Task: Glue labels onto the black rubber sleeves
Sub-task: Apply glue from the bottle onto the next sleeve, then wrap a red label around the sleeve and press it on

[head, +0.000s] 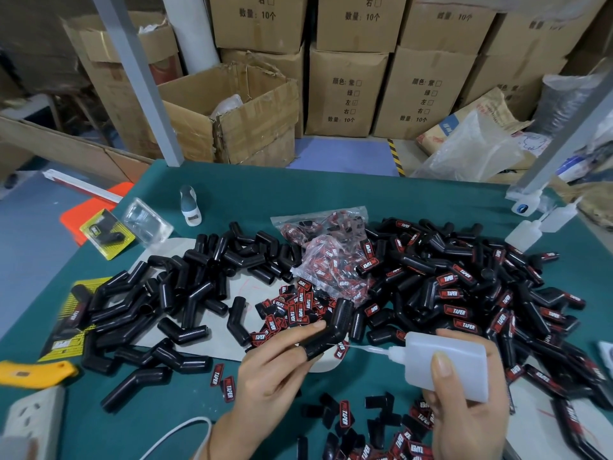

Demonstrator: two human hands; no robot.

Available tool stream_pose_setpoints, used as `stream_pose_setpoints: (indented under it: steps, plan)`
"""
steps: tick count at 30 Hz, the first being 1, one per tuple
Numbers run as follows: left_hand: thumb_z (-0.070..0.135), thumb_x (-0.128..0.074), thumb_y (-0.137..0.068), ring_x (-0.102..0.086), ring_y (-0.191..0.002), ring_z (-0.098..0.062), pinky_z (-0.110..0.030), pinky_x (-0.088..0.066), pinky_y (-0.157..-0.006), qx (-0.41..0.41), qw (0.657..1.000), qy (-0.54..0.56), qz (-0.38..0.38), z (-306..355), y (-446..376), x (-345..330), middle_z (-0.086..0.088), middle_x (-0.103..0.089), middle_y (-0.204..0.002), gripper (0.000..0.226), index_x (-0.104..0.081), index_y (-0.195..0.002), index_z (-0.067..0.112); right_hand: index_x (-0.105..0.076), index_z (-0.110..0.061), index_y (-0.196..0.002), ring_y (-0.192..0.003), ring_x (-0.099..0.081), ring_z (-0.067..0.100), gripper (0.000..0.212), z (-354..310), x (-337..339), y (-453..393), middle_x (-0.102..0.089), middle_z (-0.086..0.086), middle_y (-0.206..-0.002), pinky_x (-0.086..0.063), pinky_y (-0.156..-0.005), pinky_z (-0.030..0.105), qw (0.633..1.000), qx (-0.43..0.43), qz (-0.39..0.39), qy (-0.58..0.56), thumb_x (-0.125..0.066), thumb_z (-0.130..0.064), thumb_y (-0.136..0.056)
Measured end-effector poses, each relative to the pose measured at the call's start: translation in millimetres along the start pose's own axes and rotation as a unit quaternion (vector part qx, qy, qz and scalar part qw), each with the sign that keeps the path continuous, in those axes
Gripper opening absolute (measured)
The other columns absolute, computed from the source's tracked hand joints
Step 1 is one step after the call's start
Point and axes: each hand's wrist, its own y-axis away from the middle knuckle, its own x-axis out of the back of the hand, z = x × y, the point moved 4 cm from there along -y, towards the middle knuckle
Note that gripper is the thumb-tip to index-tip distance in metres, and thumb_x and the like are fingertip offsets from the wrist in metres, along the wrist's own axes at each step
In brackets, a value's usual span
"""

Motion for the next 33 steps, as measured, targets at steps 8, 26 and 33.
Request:
stream_pose_setpoints:
  steps: [8, 26, 33]
  plan:
    - [0.031, -0.062, -0.100, -0.071, -0.113, -0.029, -0.036, -0.061, -0.094, 0.298, 0.932, 0.203, 0.024, -25.2, 1.8, -3.0, -0.001, -0.071, -0.124, 0.016, -0.075, -0.111, 0.029, -0.061, -0.022, -0.108, -0.045, -0.054, 0.020, 0.018, 14.5, -0.2, -14.3, -0.065, 0.015, -0.069, -0.047, -0.042, 0.026, 0.991, -0.072, -0.057, -0.101, -0.072, -0.029, -0.097]
    - [0.029, -0.076, -0.095, -0.067, -0.122, -0.044, -0.050, -0.054, -0.105, 0.420, 0.842, 0.340, 0.001, -41.5, 4.3, -2.1, -0.020, -0.070, -0.120, 0.034, -0.053, -0.116, 0.015, -0.049, -0.054, -0.097, -0.089, -0.062, -0.004, 0.033, 80.7, -14.5, -10.7, -0.065, -0.027, -0.100, -0.052, -0.070, 0.023, 0.922, -0.067, -0.186, 0.332, -0.079, -0.044, -0.089]
    - [0.000, -0.068, -0.092, -0.071, -0.115, -0.046, -0.036, -0.057, -0.097, 0.414, 0.841, 0.347, -0.035, -38.1, 1.3, -5.0, -0.030, -0.060, -0.120, 0.051, -0.041, -0.133, 0.014, -0.044, -0.057, -0.104, -0.091, -0.060, -0.001, 0.040, 35.5, 1.6, 2.8, -0.056, -0.026, -0.106, -0.049, -0.072, 0.021, 0.927, 0.063, -0.097, 0.356, -0.078, -0.044, -0.086]
